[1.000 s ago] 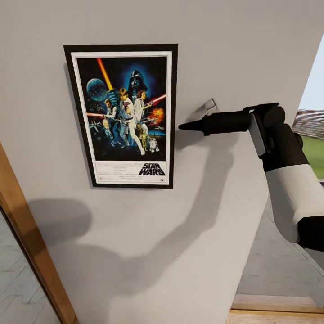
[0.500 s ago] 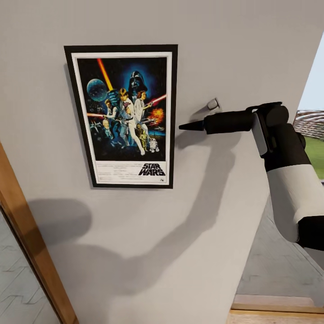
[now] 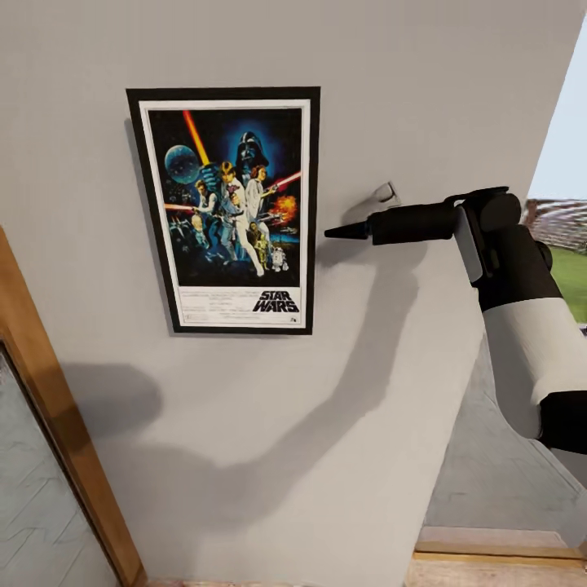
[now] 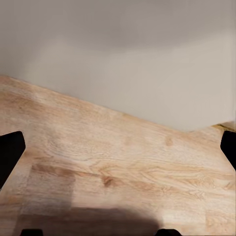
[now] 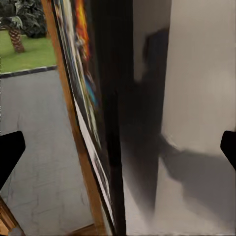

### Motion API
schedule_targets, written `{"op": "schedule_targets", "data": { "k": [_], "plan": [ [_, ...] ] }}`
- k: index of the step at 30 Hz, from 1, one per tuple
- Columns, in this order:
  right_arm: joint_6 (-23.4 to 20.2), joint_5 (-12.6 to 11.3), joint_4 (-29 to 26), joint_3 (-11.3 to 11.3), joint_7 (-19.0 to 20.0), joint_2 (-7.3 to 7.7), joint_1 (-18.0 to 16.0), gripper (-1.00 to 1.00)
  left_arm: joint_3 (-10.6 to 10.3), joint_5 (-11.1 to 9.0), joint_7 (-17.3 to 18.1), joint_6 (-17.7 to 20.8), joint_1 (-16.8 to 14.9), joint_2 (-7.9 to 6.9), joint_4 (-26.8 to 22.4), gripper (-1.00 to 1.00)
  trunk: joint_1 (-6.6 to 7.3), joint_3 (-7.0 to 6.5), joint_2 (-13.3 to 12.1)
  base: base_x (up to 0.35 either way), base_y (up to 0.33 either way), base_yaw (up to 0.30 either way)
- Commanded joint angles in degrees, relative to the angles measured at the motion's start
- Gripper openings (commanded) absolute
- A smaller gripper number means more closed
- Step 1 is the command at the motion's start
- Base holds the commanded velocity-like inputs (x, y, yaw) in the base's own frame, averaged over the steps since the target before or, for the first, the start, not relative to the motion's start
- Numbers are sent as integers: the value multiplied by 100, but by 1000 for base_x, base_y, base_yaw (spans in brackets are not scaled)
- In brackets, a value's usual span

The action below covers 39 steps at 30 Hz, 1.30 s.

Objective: Pick up the poster from the kitchen countertop and hang it on one of the wall nails in the kitchen.

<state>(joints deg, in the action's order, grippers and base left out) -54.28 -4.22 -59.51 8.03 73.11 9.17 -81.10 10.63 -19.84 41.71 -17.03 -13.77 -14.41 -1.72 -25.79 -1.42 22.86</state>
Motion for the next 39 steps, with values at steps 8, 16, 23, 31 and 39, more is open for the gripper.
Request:
{"op": "schedule_targets", "data": {
  "k": [8,16,23,31,39],
  "plan": [
    [-48,-49,-71,-6,-8,6,9,100,45,33,22,-19,-3,0,9,100,1,3,6,-331,0,0],
    [-43,-52,-78,-12,0,6,36,100,45,33,22,-26,-3,0,8,100,1,3,6,-338,0,0],
    [-39,-53,-78,-12,1,9,48,100,45,33,22,-28,-3,0,9,100,1,3,6,-338,0,0],
    [-36,-92,-633,-14,39,23,558,100,45,33,15,-20,-3,0,6,100,1,-1,6,-258,0,0],
    [-25,-96,-1415,-96,66,36,1866,100,45,33,13,-19,-3,-7,9,100,1,-56,6,-43,0,0]
  ]
}}
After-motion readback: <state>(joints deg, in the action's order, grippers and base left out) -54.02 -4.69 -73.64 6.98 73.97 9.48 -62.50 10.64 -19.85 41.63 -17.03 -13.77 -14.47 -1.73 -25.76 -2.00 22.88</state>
